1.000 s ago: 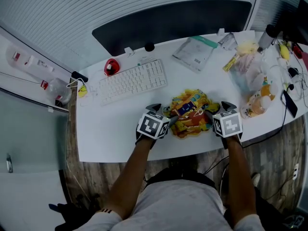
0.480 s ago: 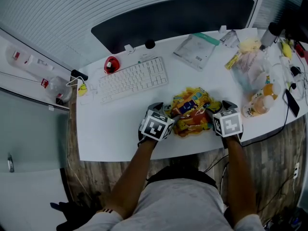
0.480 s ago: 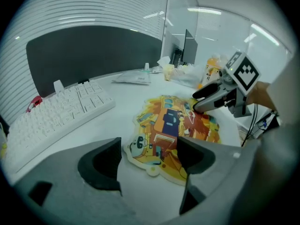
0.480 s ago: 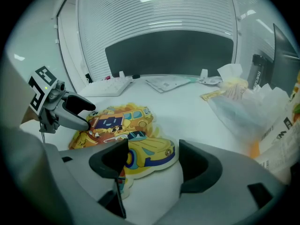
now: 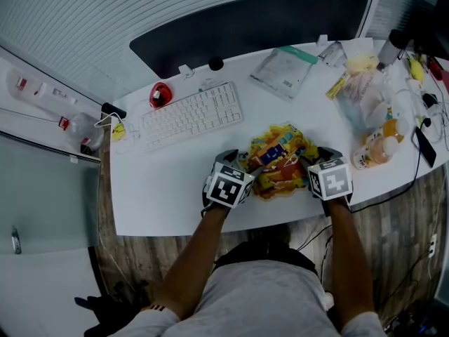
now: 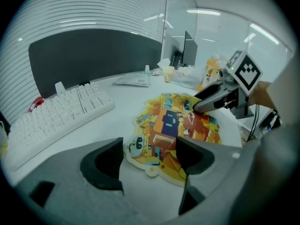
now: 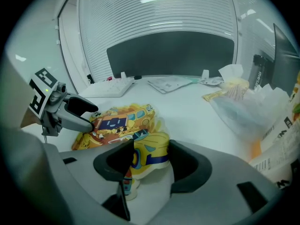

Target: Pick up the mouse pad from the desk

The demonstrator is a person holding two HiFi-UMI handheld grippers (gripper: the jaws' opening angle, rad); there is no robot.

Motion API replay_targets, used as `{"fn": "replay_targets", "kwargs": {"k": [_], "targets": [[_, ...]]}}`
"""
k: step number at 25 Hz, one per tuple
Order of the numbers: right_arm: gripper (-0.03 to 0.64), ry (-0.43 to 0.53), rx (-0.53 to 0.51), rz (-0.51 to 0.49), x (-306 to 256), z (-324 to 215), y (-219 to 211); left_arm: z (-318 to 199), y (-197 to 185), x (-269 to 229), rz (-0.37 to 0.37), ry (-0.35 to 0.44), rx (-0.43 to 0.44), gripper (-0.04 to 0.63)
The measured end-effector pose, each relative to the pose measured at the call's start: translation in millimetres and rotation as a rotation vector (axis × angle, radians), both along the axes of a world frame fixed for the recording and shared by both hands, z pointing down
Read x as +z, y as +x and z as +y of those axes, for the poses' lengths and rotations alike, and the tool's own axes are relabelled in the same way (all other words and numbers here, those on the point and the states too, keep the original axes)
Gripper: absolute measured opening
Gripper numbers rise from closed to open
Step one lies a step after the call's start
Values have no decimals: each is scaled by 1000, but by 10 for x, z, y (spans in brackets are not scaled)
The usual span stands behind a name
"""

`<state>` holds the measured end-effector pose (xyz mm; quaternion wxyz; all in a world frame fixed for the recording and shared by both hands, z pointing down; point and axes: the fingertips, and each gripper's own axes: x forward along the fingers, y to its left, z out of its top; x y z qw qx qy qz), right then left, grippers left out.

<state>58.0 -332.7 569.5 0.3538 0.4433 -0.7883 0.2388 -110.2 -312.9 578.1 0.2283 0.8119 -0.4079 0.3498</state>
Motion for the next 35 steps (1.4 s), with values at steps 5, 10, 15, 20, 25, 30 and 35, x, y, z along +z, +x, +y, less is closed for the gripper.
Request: {"fn": "replay_targets", "kwargs": {"k": [5, 10, 15, 20, 25, 30, 35], "targets": [[169, 8, 0, -57, -40, 53, -72, -3, -11, 1, 6, 17, -10, 352], [121, 59, -40, -110, -200, 93, -143, -19, -32, -17, 10, 21, -16, 336], [97, 152, -101, -172, -448, 166, -240, 3, -64, -18, 24, 20, -4, 332], [91, 230, -162, -233, -713, 240, -287, 22, -132, -85, 62, 33, -10, 333], [87, 343, -278, -296, -1041, 349, -342, 45, -158, -229, 154, 69, 12, 334], [86, 447, -408, -349, -1407, 506, -377, 88, -175, -439, 259, 121, 73, 334], [86, 501, -490, -369, -1633, 656, -370, 156, -164, -612, 337, 155, 129, 341]]}}
